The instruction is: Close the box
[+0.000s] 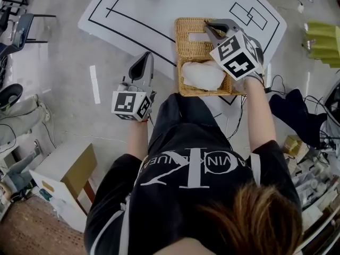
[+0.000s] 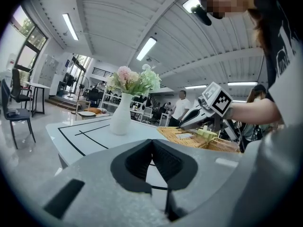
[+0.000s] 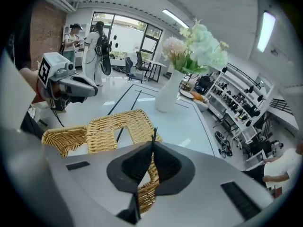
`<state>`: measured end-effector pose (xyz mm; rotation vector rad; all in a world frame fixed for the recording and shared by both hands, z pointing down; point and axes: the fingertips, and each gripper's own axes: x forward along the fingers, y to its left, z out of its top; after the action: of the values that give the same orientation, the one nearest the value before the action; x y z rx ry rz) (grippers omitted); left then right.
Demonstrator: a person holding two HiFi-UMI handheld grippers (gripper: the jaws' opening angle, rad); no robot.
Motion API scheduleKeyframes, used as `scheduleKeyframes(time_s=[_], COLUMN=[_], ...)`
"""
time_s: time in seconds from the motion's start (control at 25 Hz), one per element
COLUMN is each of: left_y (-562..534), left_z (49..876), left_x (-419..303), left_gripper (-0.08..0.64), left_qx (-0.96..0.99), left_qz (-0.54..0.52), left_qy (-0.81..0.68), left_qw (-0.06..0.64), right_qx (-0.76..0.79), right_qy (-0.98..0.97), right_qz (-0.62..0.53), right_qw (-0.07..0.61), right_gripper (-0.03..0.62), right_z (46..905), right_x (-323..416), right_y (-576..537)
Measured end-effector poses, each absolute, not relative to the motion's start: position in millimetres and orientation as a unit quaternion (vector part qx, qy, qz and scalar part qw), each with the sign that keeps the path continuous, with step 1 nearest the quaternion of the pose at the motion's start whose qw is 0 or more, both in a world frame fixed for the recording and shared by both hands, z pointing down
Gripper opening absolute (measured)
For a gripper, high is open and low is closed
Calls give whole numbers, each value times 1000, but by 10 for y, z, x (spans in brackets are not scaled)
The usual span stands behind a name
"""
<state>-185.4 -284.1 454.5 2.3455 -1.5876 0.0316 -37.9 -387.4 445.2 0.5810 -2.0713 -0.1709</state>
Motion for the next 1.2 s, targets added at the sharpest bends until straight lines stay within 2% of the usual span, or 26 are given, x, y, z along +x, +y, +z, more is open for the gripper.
scheduleKeyframes(time_s=[0.8,1.2], left_y=[-2779,-2344], left_z=[3956,4013], left_x=[-1617,-1465], left_gripper=[11,11], left_qx=[841,835], left_qz=[-16,-9], left_qy=[-535,-543], left_qw=[81,92], right_qx=[341,338], right_qy=[-867,-879], right_qz=[-108,-99], right_qw=[346,320], right_gripper=[12,12], right_z=[3606,3670], right_x=[-119,25], right_y=[-3058,-2476])
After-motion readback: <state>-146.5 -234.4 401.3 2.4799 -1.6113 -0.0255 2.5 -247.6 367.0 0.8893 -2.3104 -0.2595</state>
